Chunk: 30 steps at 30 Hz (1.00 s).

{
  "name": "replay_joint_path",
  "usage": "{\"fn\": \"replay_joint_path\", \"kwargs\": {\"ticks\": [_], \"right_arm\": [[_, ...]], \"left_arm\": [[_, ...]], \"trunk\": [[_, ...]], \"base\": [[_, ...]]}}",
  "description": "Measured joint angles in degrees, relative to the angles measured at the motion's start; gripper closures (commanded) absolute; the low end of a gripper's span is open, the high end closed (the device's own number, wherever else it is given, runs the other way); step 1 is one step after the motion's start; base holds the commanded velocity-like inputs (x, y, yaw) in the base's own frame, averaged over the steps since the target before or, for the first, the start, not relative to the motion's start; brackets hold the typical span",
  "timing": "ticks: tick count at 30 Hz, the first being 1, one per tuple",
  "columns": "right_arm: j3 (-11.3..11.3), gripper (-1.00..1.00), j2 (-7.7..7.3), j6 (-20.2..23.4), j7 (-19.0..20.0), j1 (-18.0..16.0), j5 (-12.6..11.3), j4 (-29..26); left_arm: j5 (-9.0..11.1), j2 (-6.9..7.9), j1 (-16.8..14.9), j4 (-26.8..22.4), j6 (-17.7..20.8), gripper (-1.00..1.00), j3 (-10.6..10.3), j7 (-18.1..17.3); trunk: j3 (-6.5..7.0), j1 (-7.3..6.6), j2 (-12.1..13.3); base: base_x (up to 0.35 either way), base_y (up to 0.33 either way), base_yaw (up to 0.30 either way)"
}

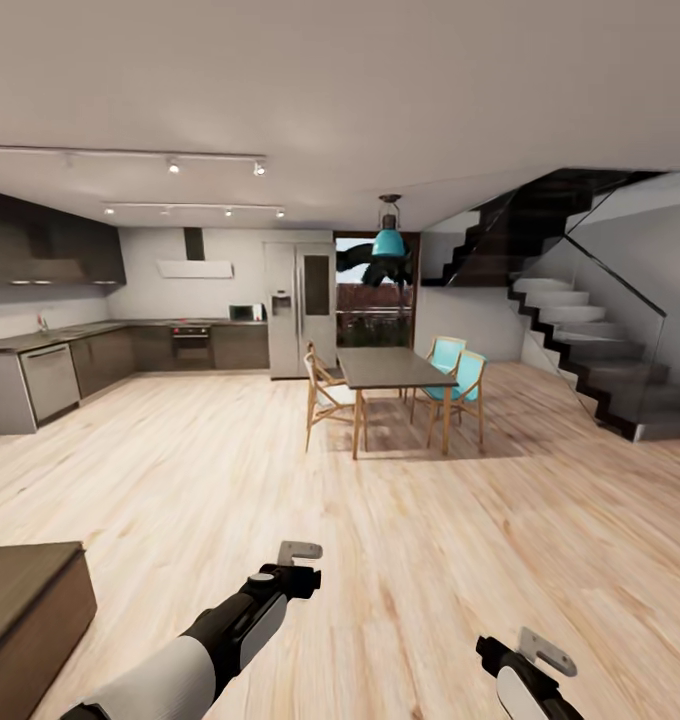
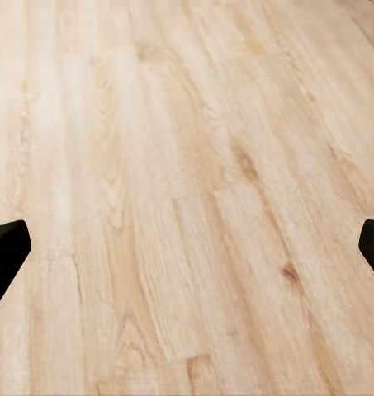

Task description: Place each of the two pumpkins and all three candles from the living room inside a cabinet in the living room (use any cabinet), then make sure every cabinet is closed, and position the cauldron so it is next to a table in the living room.

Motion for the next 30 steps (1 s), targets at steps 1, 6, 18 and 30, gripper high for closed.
{"fn": "replay_joint_path", "kwargs": {"ticks": [1, 6, 18, 30], "right_arm": [[0.0, -1.00, 0.02, 0.0, 0.0, 0.0, 0.0, 0.0], [0.0, -1.00, 0.03, -0.1, 0.0, 0.0, 0.0, 0.0], [-0.4, -1.00, 0.13, -0.1, 0.1, 0.0, -0.6, 0.0], [-0.8, -1.00, 0.28, -0.1, 0.1, 0.0, -1.0, 0.1]], "left_arm": [[0.0, 0.01, 0.0, 0.0, 0.0, -1.00, 0.0, 0.0], [0.0, 0.03, 0.0, 0.0, 0.0, -1.00, 0.0, 0.0], [0.0, 0.03, 0.0, 0.0, 0.0, -1.00, -0.1, 0.0], [0.0, 0.03, 0.0, 0.0, -0.1, -1.00, -0.1, 0.0]], "trunk": [[0.06, 0.00, 0.0], [0.39, 0.00, 0.0], [1.14, 0.00, 0.0], [1.74, 0.00, 0.0]], "base": [[0.323, -0.004, -0.230], [0.327, -0.002, -0.231], [0.331, 0.000, -0.241], [0.297, 0.000, -0.247]]}}
